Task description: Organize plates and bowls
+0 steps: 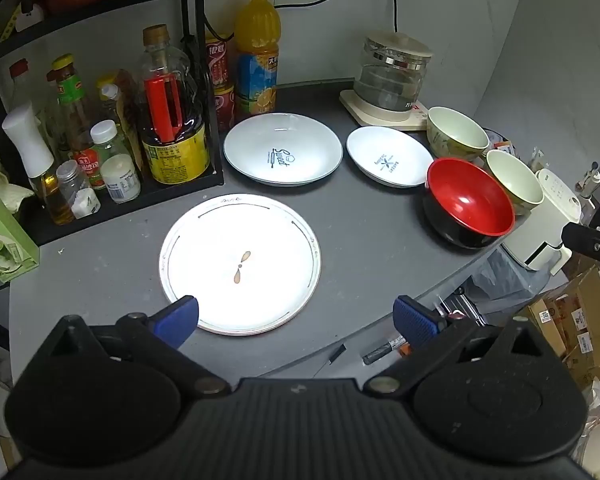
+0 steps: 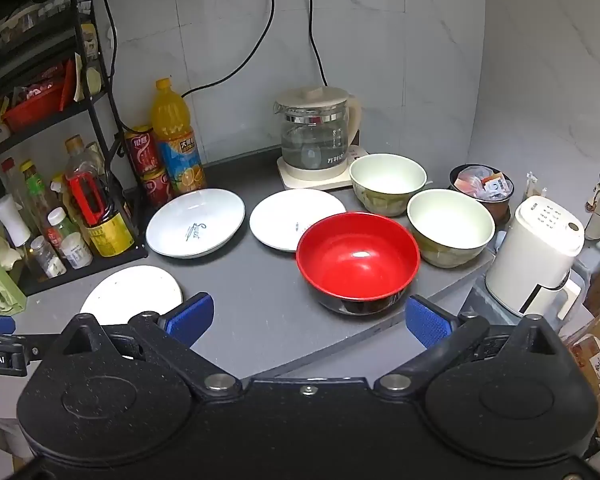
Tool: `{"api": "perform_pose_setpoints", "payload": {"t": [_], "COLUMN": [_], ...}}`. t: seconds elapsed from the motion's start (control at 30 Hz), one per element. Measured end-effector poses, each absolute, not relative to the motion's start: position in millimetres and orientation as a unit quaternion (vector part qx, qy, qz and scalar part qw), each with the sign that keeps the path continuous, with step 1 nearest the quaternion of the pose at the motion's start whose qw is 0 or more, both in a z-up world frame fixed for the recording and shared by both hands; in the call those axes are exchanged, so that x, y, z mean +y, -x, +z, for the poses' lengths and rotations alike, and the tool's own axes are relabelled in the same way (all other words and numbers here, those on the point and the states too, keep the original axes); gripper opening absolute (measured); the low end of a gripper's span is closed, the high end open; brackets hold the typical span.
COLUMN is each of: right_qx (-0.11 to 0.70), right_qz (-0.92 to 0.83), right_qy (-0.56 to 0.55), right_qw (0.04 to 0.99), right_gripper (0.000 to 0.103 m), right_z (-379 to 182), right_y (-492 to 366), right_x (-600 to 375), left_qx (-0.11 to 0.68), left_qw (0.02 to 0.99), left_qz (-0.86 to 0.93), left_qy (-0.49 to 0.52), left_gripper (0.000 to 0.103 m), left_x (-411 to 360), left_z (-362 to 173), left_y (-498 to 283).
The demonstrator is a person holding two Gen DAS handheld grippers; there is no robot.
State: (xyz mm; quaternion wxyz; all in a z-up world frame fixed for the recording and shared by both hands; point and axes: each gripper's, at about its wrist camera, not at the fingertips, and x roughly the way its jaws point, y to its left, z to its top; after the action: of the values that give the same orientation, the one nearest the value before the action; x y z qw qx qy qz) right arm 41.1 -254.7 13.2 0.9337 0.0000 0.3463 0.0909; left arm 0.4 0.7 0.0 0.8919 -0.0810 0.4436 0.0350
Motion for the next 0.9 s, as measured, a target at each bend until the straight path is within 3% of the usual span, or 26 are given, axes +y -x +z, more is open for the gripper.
{"api": "perform_pose_setpoints", "payload": {"t": [0.9], "right_qx": [0.365], "right_qz": [0.118], "right_qy": [-0.004], "right_qw": [0.924], "right_gripper": [0.103], "right_z": [7.1], "right_y": [-48.3], "right_x": [-265.5], "left_qx": [0.436], "left_qw": [0.896], "left_qz": [0.062], "left_qy": [0.064], "left_gripper": [0.102], "left_x": [-15.8], "left_z": [5.9], "left_y": [4.3]}}
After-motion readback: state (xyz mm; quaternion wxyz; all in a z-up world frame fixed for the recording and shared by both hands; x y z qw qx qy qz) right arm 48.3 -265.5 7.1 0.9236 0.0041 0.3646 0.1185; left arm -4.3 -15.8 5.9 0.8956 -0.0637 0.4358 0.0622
